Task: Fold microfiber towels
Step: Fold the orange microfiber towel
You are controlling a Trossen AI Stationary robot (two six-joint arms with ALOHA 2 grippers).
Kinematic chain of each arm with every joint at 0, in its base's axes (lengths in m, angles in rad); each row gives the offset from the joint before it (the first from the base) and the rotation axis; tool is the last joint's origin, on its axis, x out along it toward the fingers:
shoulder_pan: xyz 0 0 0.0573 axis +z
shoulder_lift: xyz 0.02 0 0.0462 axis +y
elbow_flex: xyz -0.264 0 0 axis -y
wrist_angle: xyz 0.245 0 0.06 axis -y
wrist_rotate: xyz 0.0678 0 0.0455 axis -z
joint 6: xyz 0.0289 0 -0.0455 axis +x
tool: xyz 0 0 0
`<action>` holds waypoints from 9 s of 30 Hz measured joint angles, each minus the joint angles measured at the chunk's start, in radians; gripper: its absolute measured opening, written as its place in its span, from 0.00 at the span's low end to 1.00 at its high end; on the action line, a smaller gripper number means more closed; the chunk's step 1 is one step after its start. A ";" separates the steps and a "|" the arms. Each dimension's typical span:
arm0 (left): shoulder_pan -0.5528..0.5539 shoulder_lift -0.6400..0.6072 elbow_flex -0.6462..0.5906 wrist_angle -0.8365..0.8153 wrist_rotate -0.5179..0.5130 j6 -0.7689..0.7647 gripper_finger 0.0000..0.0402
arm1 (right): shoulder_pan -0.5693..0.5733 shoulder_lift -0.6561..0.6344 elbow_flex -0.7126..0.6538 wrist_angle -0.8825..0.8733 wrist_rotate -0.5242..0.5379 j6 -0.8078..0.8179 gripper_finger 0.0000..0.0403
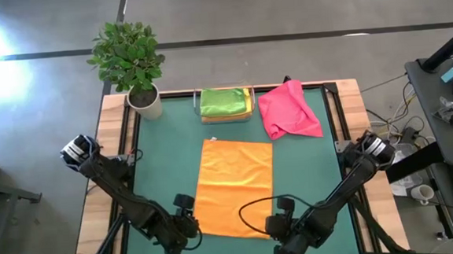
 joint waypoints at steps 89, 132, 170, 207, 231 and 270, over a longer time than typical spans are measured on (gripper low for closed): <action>0.331 0.054 0.069 -0.294 -0.150 -0.078 0.02 | -0.208 0.180 0.246 -0.612 0.223 0.459 0.02; 0.607 0.050 0.059 -0.257 0.044 0.113 0.46 | -0.476 0.152 0.248 -0.659 0.113 0.208 0.17; 0.660 0.059 -0.159 0.098 0.198 0.348 0.01 | -0.546 -0.081 -0.168 -0.151 -0.413 -0.336 0.02; 0.903 0.027 -0.154 0.091 0.196 0.348 0.01 | -0.794 -0.255 -0.362 0.073 -0.402 -0.451 0.02; 0.571 -0.180 -0.256 -0.041 0.247 0.183 0.04 | -0.436 -0.369 -0.448 0.219 -0.414 -0.354 0.09; 0.340 0.109 -0.243 0.161 0.060 0.266 0.33 | -0.290 -0.138 -0.423 0.389 -0.251 -0.319 0.40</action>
